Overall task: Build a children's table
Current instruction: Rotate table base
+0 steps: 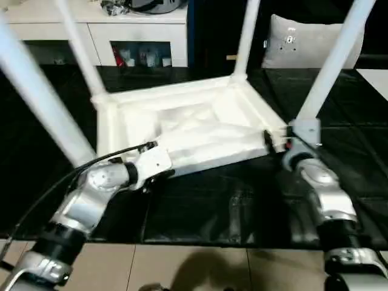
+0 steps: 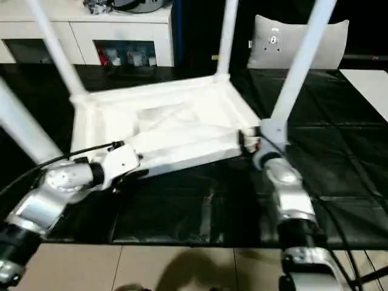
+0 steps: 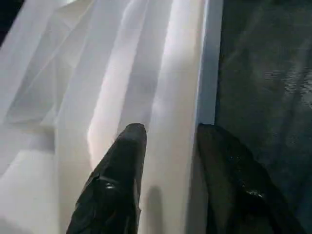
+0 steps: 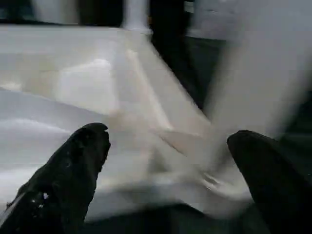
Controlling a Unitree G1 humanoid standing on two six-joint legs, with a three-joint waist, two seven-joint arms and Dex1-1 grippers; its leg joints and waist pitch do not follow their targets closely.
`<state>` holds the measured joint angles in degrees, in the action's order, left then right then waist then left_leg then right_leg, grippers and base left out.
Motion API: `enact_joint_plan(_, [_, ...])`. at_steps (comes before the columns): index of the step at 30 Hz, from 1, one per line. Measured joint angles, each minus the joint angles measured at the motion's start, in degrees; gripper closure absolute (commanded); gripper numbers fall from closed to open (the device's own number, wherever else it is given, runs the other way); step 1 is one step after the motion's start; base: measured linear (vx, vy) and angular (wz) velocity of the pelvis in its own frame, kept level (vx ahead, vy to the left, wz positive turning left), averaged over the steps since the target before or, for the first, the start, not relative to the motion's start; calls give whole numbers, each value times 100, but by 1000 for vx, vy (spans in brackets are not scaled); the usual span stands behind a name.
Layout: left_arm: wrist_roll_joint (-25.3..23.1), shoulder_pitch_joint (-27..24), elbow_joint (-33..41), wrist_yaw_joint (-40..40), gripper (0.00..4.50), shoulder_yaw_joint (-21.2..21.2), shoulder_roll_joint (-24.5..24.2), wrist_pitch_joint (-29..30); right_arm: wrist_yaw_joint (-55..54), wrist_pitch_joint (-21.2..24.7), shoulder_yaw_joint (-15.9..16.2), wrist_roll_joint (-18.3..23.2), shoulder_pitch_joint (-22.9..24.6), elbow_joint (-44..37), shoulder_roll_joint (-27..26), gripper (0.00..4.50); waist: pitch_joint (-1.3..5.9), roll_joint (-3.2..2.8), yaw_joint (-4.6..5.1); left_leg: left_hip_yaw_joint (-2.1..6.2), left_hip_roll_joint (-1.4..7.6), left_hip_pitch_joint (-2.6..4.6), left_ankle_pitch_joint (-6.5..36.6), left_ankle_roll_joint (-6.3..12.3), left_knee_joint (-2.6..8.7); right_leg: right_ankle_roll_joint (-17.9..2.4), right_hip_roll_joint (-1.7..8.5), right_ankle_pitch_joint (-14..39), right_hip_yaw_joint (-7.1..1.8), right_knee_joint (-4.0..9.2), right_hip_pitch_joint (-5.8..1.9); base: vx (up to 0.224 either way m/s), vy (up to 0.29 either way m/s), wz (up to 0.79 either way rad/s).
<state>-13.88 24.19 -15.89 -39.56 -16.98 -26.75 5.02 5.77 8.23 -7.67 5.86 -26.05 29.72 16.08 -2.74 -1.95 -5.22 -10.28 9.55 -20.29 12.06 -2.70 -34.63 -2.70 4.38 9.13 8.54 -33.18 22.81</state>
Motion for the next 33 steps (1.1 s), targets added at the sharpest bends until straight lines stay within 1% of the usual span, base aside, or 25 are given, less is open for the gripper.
enact_joint_plan(2, [-60, 13, -120, 186, 261, 7, 52, -40, -56, -1, -152, 0, 121, -37, 110, 0, 2, -4, 28, 0, 1, 3, 0, 0, 1, 0, -2, 0, 1, 0, -1, 0, 0, 0])
enact_joint_plan(4, [-72, 12, -246, 329, 261, 6, 137, -84, -93, 1, -202, 1, 202, -40, 133, 0, 2, -5, 62, 0, 2, 4, 0, 1, 1, 0, -3, 0, 2, 0, 1, 0, 0, 0])
enact_joint_plan(5, [-98, 12, -334, 433, 261, 6, 208, -137, -95, 4, -202, 1, 248, -57, 131, 0, 2, -5, 92, 0, 3, 4, -1, 1, 0, 0, -5, -1, 4, 0, 1, 0, 0, 0])
enact_joint_plan(8, [-116, 11, -529, 719, 261, 5, 328, -281, -104, 11, -200, 2, 359, -192, 121, 0, 2, -8, 130, 3, 4, 6, -5, 4, 0, 0, -5, -1, 8, 0, 0, 0, 0, 0])
enact_joint_plan(10, [-101, -52, -583, 1013, 261, 113, 478, -319, -110, 25, -197, 4, 402, -338, 61, 0, 2, -8, 168, 3, 4, 5, -6, 4, -4, 1, -5, -2, 10, 3, -2, 0, 0, 0])
enact_joint_plan(12, [-32, -138, -563, 1176, 261, 207, 598, -382, -98, 49, -178, 11, 481, -516, -12, 0, 2, -8, 182, 5, 4, 3, -5, 5, -5, 2, -5, -2, 11, 8, -3, 0, 0, 0])
enact_joint_plan(15, [259, -413, -290, 1290, 261, 481, 805, -428, -8, 132, -84, 42, 662, -773, -118, 0, 2, -8, 203, 6, 4, -8, -2, 7, -4, 2, -4, -2, 13, 11, 3, 0, 0, 0])
enact_joint_plan(16, [437, -524, -111, 1290, 261, 595, 895, -433, 50, 158, -48, 58, 727, -879, -158, 0, 3, -10, 198, 7, 5, -17, -2, 7, -2, 2, -4, -2, 15, 11, 10, 0, 0, 0])
enact_joint_plan(18, [610, -618, 99, 1291, 261, 660, 988, -459, 97, 167, 22, 71, 761, -945, -189, 0, 3, -10, 185, 8, 7, -19, -2, 8, 0, 3, -5, -1, 19, 12, 12, 0, 0, 0])
enact_joint_plan(20, [837, -855, 437, 1334, 261, 796, 1086, -507, 182, 187, 112, 79, 820, -1115, -211, 0, 9, -21, 184, 8, 7, -21, 0, 9, 2, 4, -5, 0, 19, 13, 13, 0, 0, 0])
enact_joint_plan(21, [919, -971, 555, 1372, 243, 832, 1125, -513, 225, 217, 142, 78, 829, -1167, -223, 0, 10, -22, 191, 8, 7, -21, 0, 9, 3, 4, -5, 0, 19, 14, 13, 0, 0, 0])
enact_joint_plan(23, [1113, -1396, 929, 1449, 226, 943, 1236, -492, 307, 261, 206, 77, 888, -1317, -272, 0, 12, -26, 210, 8, 8, -21, 0, 9, 4, 5, -6, 0, 19, 15, 13, 0, 0, 0])
enact_joint_plan(25, [1293, -1798, 1252, 1477, 222, 1038, 1287, -406, 374, 268, 281, 77, 980, -1446, -324, 0, 11, -24, 215, 8, 10, -22, 0, 9, 6, 4, -8, 1, 21, 16, 10, 0, 0, 0])
enact_joint_plan(26, [1323, -1979, 1367, 1497, 212, 1093, 1287, -358, 436, 268, 335, 76, 1019, -1470, -355, 0, 10, -22, 205, 8, 10, -17, -1, 8, 5, 4, -9, 1, 23, 16, 12, 0, 0, 0])
enact_joint_plan(27, [1330, -2074, 1421, 1513, 212, 1139, 1284, -327, 481, 268, 386, 76, 1048, -1492, -373, 0, 10, -22, 198, 8, 10, -16, -2, 8, 4, 4, -9, 1, 23, 16, 11, 0, 0, 0])
enact_joint_plan(28, [1334, -2202, 1522, 1555, 188, 1203, 1271, -274, 530, 268, 457, 75, 1068, -1510, -403, 0, 10, -21, 198, 9, 10, -11, -2, 8, 2, 4, -9, 1, 23, 17, 7, 0, 0, 0])
enact_joint_plan(30, [1336, -2316, 1613, 1631, 183, 1254, 1256, -215, 601, 270, 559, 72, 1073, -1513, -418, 0, 9, -18, 196, 9, 10, -9, -3, 8, -4, 5, -9, 2, 23, 20, 3, 0, 0, 0])
enact_joint_plan(31, [1358, -2513, 1801, 1713, 179, 1345, 1258, -182, 685, 269, 666, 65, 1088, -1550, -439, 0, 9, -13, 202, 9, 10, -5, -2, 8, -5, 6, -9, 2, 23, 24, -4, 0, 0, 0])
enact_joint_plan(33, [1365, -2685, 1918, 1812, 154, 1434, 1259, -146, 746, 271, 763, 55, 1102, -1560, -457, 0, 6, -9, 208, 9, 10, -4, -2, 8, -4, 8, -9, 3, 23, 33, -9, 0, 0, 0])
